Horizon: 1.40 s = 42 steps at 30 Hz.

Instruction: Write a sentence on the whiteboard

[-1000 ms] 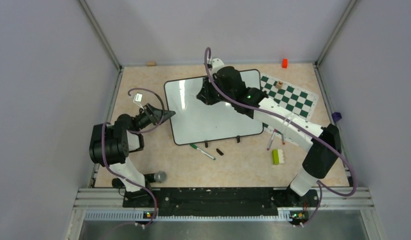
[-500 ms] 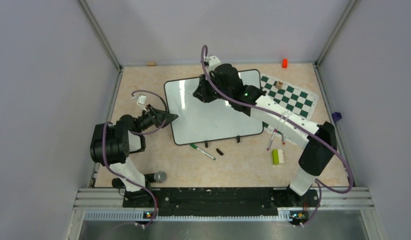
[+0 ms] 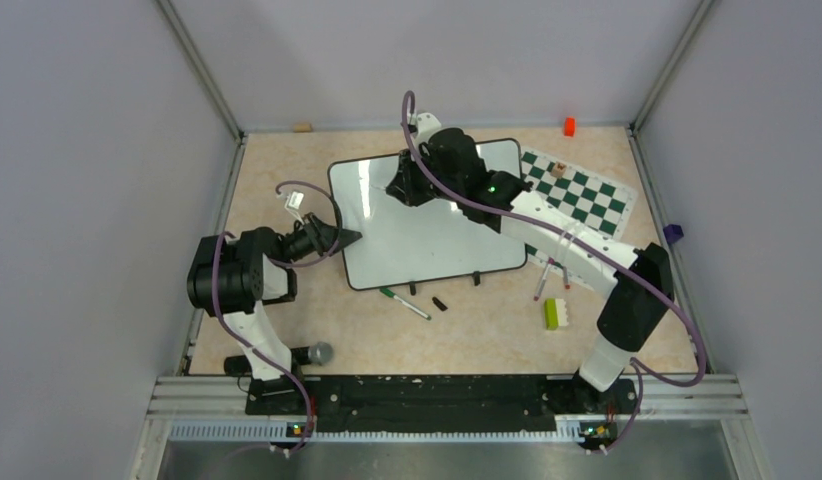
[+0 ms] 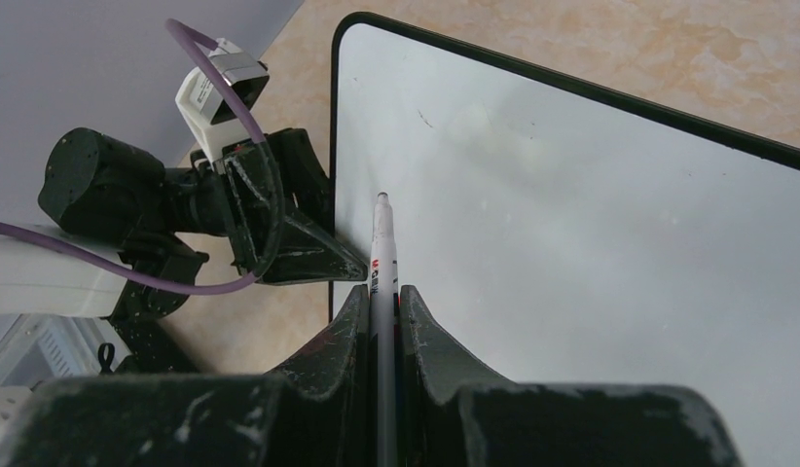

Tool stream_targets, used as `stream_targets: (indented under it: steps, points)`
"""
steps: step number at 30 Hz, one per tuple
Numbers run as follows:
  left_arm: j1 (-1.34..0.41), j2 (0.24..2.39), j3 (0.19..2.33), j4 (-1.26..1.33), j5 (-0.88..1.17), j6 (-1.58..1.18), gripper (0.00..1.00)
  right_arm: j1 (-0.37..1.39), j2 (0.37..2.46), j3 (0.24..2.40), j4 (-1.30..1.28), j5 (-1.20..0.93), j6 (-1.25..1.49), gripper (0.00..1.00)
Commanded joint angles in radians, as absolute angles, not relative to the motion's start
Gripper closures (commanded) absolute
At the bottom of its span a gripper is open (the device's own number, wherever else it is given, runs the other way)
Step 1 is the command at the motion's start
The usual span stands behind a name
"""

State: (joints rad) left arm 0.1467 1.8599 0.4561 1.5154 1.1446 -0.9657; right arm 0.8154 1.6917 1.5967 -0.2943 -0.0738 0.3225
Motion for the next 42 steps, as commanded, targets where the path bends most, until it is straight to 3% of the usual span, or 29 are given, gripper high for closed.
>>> stream_targets:
  steps: [1,4,6,8,29,38,40,42]
  points:
    - [0.144,1.849,0.468,1.618,1.151,-0.948,0.60,0.823,1.687,1.601,-0.259,-0.084,0.320,1.00]
    - [0.143,1.851,0.468,1.617,1.151,-0.944,0.73,0.823,1.694,1.609,-0.256,-0.090,0.321,1.00]
    - [0.143,1.849,0.467,1.618,1.150,-0.930,0.90,0.822,1.701,1.617,-0.256,-0.097,0.323,1.00]
    - [0.143,1.849,0.466,1.617,1.151,-0.925,1.00,0.823,1.706,1.623,-0.256,-0.107,0.326,1.00]
    - [0.100,1.864,0.440,1.618,1.178,-0.775,1.00,0.836,1.611,1.557,-0.242,-0.069,0.326,1.00]
    - [0.070,1.879,0.422,1.618,1.185,-0.695,0.91,0.836,1.505,1.438,-0.208,-0.094,0.339,1.00]
    - [0.066,1.878,0.422,1.618,1.184,-0.686,0.92,0.836,1.475,1.413,-0.206,-0.087,0.340,1.00]
    - [0.063,1.880,0.420,1.618,1.186,-0.676,0.99,0.835,1.444,1.389,-0.206,-0.078,0.340,1.00]
